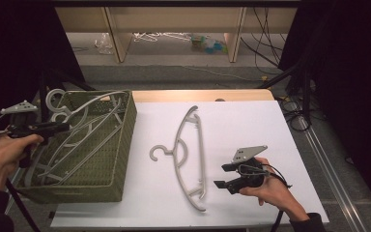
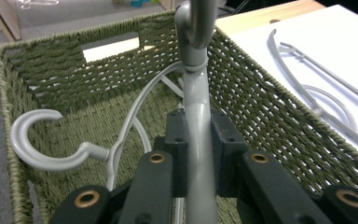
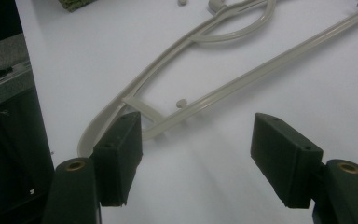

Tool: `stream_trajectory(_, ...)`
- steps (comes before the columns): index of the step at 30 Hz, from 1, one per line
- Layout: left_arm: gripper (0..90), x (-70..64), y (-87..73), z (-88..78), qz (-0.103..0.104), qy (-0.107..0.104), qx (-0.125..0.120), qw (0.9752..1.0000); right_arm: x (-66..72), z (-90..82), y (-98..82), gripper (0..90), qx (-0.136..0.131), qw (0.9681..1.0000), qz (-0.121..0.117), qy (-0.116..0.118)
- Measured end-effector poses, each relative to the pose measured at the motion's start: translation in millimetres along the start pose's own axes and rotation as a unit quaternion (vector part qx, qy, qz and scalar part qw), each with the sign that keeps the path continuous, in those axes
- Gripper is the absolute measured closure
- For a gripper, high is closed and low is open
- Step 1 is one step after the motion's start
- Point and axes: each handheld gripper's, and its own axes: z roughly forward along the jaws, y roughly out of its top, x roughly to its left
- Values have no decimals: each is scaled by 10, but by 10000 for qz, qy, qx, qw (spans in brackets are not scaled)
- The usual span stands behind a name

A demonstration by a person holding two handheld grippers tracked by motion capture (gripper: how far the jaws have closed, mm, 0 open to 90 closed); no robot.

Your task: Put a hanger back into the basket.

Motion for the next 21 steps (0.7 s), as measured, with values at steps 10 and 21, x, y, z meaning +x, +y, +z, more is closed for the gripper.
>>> stream_trajectory(10, 786, 20, -75, 292, 99, 146, 665, 9976, -7, -6, -1, 348, 13, 10000, -15, 12)
stream_trajectory(21, 760, 134, -317, 453, -217, 465, 1147, 9921, -4, 6, -3, 347, 59, 10000, -34, -21)
